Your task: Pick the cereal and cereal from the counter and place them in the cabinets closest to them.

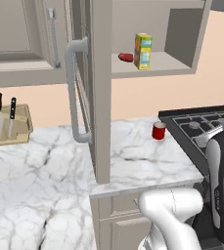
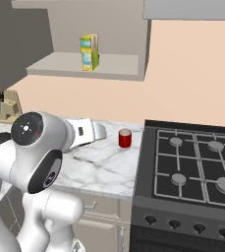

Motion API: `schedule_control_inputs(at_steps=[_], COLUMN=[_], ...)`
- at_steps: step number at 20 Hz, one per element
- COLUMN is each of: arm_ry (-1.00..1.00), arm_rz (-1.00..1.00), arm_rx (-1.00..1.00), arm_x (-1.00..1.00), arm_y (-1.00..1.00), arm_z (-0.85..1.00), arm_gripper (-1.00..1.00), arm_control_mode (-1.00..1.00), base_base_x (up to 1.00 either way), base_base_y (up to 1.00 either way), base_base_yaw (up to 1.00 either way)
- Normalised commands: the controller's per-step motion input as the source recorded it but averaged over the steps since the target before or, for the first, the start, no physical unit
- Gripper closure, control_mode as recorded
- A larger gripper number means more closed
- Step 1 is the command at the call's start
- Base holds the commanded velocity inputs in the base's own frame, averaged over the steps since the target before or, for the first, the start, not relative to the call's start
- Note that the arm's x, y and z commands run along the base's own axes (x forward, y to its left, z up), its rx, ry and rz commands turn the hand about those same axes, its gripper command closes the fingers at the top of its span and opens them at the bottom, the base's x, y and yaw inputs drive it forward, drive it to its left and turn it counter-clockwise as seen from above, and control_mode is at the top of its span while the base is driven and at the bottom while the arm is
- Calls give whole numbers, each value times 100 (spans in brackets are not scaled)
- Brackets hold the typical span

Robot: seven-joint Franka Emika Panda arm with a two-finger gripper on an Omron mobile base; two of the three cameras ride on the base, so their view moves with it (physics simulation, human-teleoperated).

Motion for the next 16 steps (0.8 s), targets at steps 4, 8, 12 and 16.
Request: schedule_control_inputs(at_steps=[4,8,12,16], arm_ry=[0,0,0,0], arm_rz=[0,0,0,0], arm_rx=[0,0,0,0], arm_x=[0,0,0,0], arm_y=[0,0,0,0], arm_z=[0,0,0,0], arm_gripper=[-100,-100,-100,-100], arm_control_mode=[100,100,100,100], base_base_x=[-31,-22,-12,-3], base_base_y=[-52,-58,-62,-64], base_base_yaw=[0,0,0,0])
